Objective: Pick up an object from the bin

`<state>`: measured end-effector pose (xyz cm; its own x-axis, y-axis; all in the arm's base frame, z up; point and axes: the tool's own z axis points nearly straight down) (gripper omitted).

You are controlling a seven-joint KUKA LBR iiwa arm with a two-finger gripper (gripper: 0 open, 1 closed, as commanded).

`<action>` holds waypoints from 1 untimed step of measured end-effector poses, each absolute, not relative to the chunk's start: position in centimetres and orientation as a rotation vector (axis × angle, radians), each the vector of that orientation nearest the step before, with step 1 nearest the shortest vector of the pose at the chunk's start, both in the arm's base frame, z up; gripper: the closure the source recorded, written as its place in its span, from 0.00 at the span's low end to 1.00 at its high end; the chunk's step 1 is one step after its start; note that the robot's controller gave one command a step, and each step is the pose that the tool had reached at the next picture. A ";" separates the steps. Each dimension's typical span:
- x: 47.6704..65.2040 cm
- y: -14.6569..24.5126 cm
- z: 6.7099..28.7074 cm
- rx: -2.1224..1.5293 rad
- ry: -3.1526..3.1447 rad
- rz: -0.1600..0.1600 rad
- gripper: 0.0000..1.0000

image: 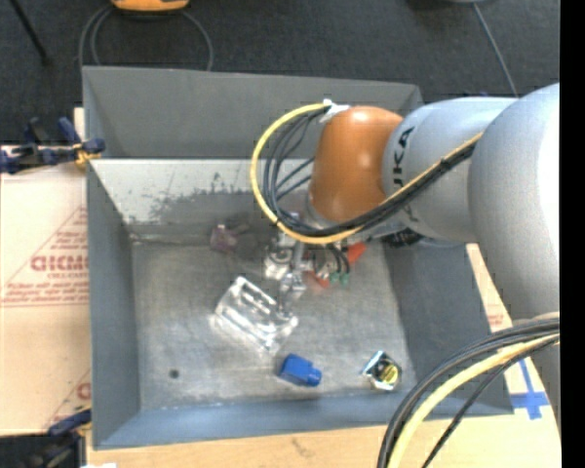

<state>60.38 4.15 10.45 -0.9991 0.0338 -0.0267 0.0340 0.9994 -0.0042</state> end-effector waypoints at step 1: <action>60.3 4.2 11.6 -0.028 3.134 -0.002 0.00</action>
Offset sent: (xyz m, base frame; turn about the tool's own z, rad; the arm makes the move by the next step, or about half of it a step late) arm -0.0032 0.0018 0.0092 -0.0534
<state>60.28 4.17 11.59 -0.9998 -0.0182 -0.0079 -0.0181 0.9998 -0.0014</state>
